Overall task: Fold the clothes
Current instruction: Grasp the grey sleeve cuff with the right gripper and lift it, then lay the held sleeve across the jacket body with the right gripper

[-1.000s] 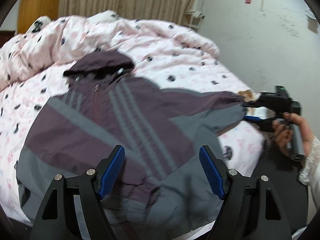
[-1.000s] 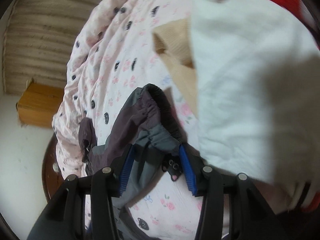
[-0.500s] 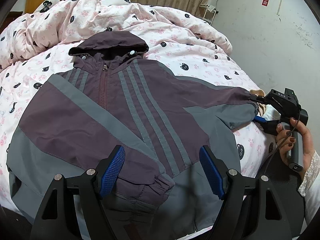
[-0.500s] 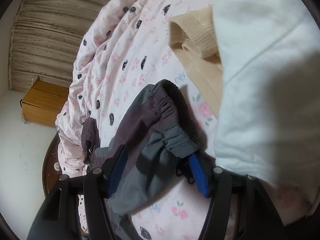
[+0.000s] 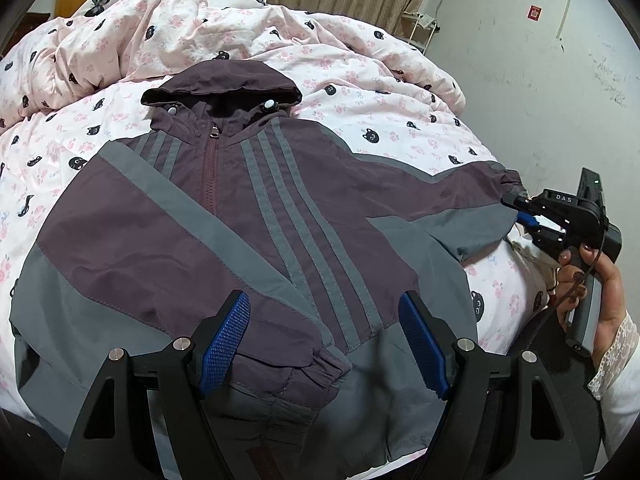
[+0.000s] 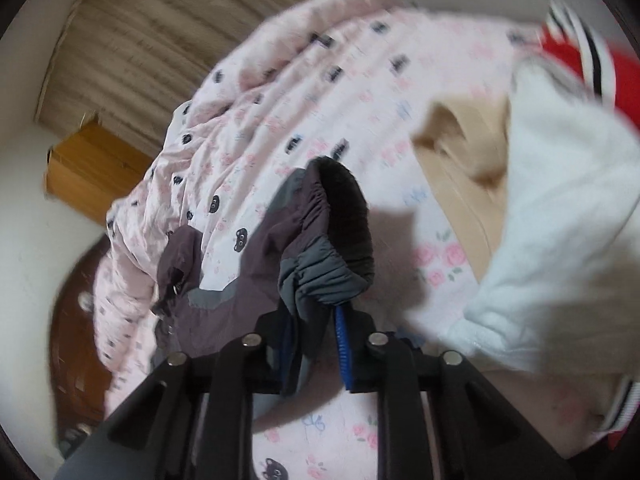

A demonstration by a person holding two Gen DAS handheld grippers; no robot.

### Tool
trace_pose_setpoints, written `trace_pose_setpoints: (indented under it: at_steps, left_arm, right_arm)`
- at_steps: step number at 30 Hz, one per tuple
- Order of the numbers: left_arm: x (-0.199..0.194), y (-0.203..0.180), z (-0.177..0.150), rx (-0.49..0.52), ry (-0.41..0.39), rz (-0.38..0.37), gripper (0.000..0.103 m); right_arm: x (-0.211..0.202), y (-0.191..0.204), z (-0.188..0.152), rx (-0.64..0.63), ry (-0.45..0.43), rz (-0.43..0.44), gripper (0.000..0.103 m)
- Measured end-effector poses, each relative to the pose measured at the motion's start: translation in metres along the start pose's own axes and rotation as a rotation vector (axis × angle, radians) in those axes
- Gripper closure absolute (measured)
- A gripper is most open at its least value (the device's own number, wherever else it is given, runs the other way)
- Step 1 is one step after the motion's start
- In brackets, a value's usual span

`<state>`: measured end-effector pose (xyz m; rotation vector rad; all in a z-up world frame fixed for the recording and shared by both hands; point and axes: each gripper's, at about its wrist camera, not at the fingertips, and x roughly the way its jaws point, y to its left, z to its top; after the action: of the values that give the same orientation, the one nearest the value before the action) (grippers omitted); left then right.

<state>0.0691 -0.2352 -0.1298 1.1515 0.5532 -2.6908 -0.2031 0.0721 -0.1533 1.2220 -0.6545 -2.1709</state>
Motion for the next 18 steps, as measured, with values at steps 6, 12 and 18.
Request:
trace_pose_setpoints:
  at_steps: [6,12,18]
  left_arm:
    - [-0.011,0.010,0.003,-0.037,-0.029,-0.008,0.031]
    - [-0.022,0.023,0.006,-0.081,-0.059,-0.007,0.031]
    - [-0.036,0.054,0.007,-0.163,-0.085,0.027,0.031]
  right_arm:
    - [-0.028,0.056,-0.005,-0.226,-0.061,-0.008,0.089]
    - [-0.039,0.127,-0.021,-0.472,-0.074,0.042,0.091]
    - [-0.030,0.193,-0.060,-0.701,-0.052,0.076,0.092]
